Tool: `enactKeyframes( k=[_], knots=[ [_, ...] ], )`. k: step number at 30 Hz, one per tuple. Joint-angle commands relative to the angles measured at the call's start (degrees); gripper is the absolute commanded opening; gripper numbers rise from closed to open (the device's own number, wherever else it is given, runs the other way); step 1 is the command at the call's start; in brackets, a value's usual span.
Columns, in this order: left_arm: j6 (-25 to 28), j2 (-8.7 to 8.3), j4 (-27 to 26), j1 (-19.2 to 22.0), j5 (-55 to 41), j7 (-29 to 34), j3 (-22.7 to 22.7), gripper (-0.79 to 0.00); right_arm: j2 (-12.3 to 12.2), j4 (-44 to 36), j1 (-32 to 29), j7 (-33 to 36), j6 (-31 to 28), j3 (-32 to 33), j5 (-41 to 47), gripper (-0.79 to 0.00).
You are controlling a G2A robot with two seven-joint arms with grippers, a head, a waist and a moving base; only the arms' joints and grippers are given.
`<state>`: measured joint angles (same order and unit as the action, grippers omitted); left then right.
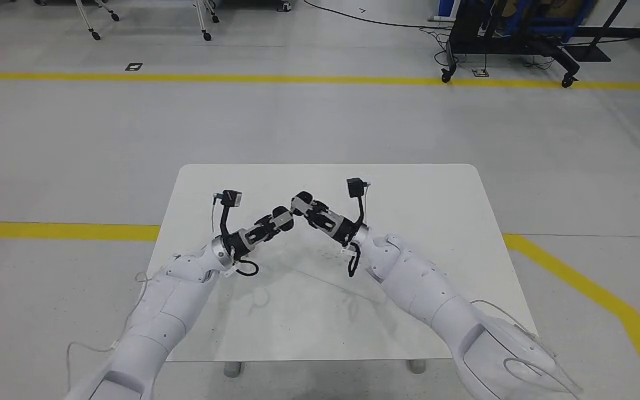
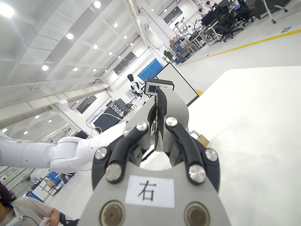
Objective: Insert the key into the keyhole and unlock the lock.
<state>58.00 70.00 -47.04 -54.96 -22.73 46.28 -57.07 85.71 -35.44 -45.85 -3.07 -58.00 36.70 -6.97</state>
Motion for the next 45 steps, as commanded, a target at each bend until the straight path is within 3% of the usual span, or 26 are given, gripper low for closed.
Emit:
enactKeyframes(
  k=[1,3,11,24,27,32,39,40,41,42,45],
  knots=[
    [0.0,0.06,0.2,0.0,0.1,0.0,-0.3,-0.785,0.1,0.0,-0.1,-0.2,0.0,0.3,-0.2,-0.785],
    [0.0,0.11,0.3,0.0,0.2,0.0,-0.6,-0.785,0.2,0.1,-0.1,-0.1,0.0,0.6,-0.3,0.0],
    [0.0,0.16,0.2,-0.4,-0.3,0.0,-1.3,-0.785,0.3,0.2,-0.2,0.0,0.0,1.1,0.0,0.0],
    [-1.8,-0.03,2.9,1.2,-6.3,1.8,1.9,-0.785,0.3,0.2,-0.2,0.0,0.0,1.1,0.0,0.0],
    [-1.8,-0.03,2.9,1.2,-6.3,1.8,1.9,-0.785,-0.6,0.1,0.5,1.0,1.8,2.1,-4.5,0.0],
    [-3.6,-0.87,-1.1,0.1,-2.9,1.7,0.6,-0.785,-3.9,0.3,1.1,10.2,0.0,5.4,-6.6,0.0],
    [-10.6,-3.91,-11.4,-2.1,6.1,10.1,-2.6,-0.785,-9.4,-9.7,-2.4,31.2,0.0,10.2,1.9,0.0],
    [-11.5,-4.29,-13.2,-2.9,6.5,10.7,-3.2,-0.785,-10.1,-11.5,-3.1,33.9,0.0,10.7,3.6,-0.114],
    [-12.3,-4.66,-15.0,-3.8,6.5,11.1,-3.9,-0.785,-10.6,-12.9,-3.8,36.6,0.0,11.2,5.4,-0.317],
    [-12.9,-5.0,-16.6,-4.6,6.6,11.5,-4.6,-0.785,-11.1,-14.0,-4.5,38.9,0.0,11.6,7.4,-0.403],
    [-14.9,-5.84,-20.3,-6.6,8.1,12.3,-6.1,-0.785,-12.1,-16.0,-5.6,45.4,0.0,11.9,13.6,-0.449]
  ],
)
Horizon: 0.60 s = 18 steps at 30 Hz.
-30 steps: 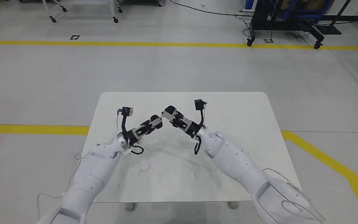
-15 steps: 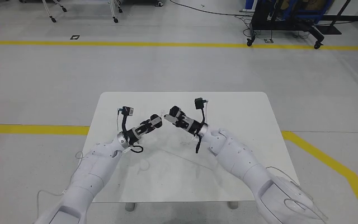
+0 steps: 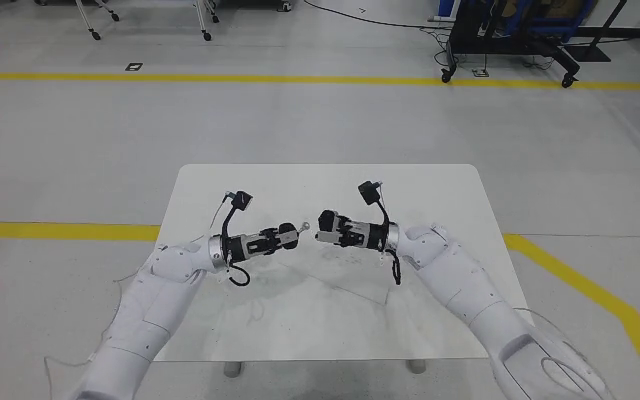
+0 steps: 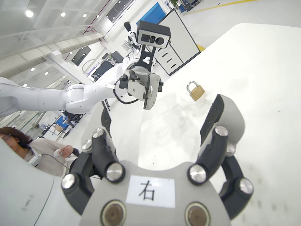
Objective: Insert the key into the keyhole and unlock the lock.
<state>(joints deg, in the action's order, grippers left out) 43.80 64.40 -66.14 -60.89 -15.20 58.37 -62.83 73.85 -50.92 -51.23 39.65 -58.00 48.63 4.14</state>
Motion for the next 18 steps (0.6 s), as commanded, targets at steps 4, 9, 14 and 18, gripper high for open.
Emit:
enactKeyframes(
  k=[4,9,14,18],
  knots=[
    [-2.8,-0.73,-4.3,-2.4,2.9,0.4,-0.6,-0.785,-0.7,-0.6,0.0,7.4,0.7,-1.3,7.7,-0.465],
    [-4.0,-0.95,-6.2,-3.1,4.5,0.4,-0.1,-0.785,-1.0,-0.3,1.0,8.1,1.5,-4.1,10.5,-0.514],
    [-4.3,-1.13,-6.6,-3.3,4.9,0.1,0.0,-0.785,-1.4,0.2,2.1,8.2,1.6,-6.8,12.4,-0.554],
    [-4.3,-1.23,-6.5,-3.3,4.9,-0.1,0.1,-0.785,-1.8,0.6,3.1,8.2,1.6,-8.6,13.5,-0.563]
  ],
)
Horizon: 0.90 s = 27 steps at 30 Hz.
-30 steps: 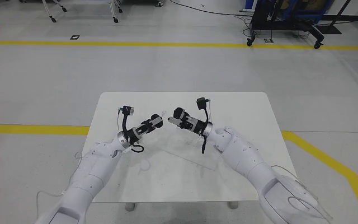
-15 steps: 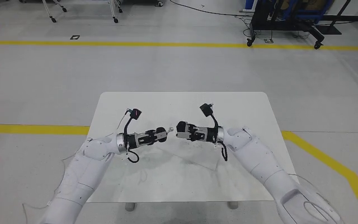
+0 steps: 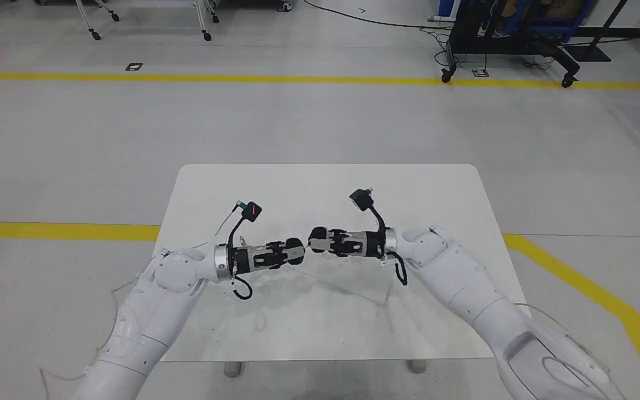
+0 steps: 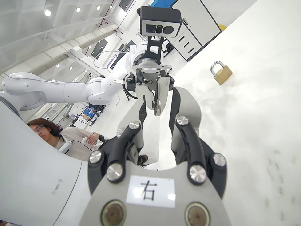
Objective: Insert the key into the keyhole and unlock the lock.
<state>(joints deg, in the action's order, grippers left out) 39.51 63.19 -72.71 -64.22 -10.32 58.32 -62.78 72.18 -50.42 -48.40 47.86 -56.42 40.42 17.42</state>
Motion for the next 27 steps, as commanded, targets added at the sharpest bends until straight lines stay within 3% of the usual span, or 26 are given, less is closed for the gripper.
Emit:
enactKeyframes(
  k=[1,4,7,23,24,25,27],
  knots=[
    [0.0,-0.06,0.0,0.0,0.0,-0.1,0.0,-0.785,-0.2,0.1,0.4,0.0,0.0,-0.9,0.6,-0.563],
    [0.1,-0.13,0.0,0.0,-0.1,-0.3,0.1,-0.785,-0.4,0.4,1.1,0.0,0.0,-2.1,1.4,-0.616],
    [0.1,-0.23,0.1,0.1,-0.1,-0.2,0.1,-0.785,-0.6,0.7,1.7,-0.1,-0.1,-3.3,2.2,-0.785],
    [1.0,-0.5,0.4,0.0,1.4,-4.1,0.0,-0.785,-1.5,1.4,3.5,-1.6,-1.6,-8.9,4.9,-0.785],
    [0.9,-0.5,0.6,0.0,1.7,-4.4,0.1,-0.671,-1.5,1.4,3.6,-1.6,-1.6,-9.2,5.1,-0.785],
    [0.9,-0.49,0.6,0.1,2.0,-4.7,0.2,-0.477,-1.6,1.5,3.6,-1.6,-1.6,-9.3,5.3,-0.785],
    [0.8,-0.46,0.8,0.1,2.5,-5.6,0.3,0.0,-1.7,1.5,3.7,-1.6,-1.6,-9.4,5.8,-0.785]
  ],
)
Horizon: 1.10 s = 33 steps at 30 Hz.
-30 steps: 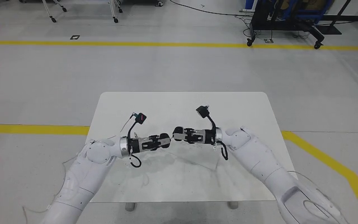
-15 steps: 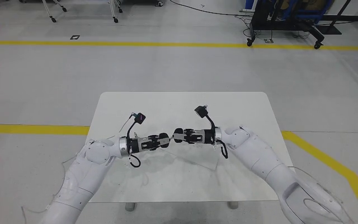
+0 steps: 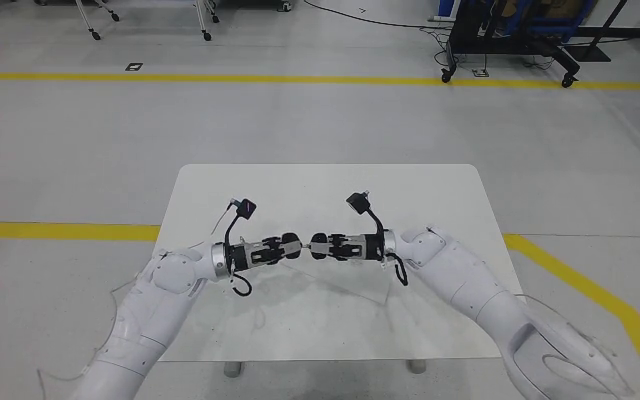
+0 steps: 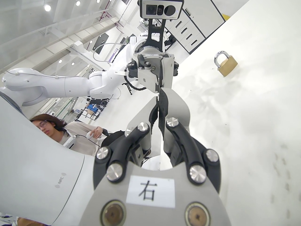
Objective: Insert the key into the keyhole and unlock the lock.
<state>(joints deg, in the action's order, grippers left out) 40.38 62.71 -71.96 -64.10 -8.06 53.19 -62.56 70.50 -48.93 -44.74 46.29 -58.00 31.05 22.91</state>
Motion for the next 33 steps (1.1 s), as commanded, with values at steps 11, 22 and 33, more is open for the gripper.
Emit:
enactKeyframes(
  k=[11,22,33],
  knots=[
    [2.1,-0.63,-2.5,-2.3,4.4,-11.3,-4.5,0.0,-2.2,-0.2,-3.4,-1.5,0.0,7.7,2.8,-0.785],
    [1.7,-0.72,-3.1,-2.5,6.2,-12.8,-5.0,0.0,-2.7,-1.2,-5.0,-2.2,0.0,10.2,3.3,-0.785],
    [-18.1,-3.6,-30.6,-20.6,50.7,-24.4,-17.6,0.0,-2.7,-1.2,-5.0,-2.2,0.0,10.2,3.3,-0.785]
  ],
)
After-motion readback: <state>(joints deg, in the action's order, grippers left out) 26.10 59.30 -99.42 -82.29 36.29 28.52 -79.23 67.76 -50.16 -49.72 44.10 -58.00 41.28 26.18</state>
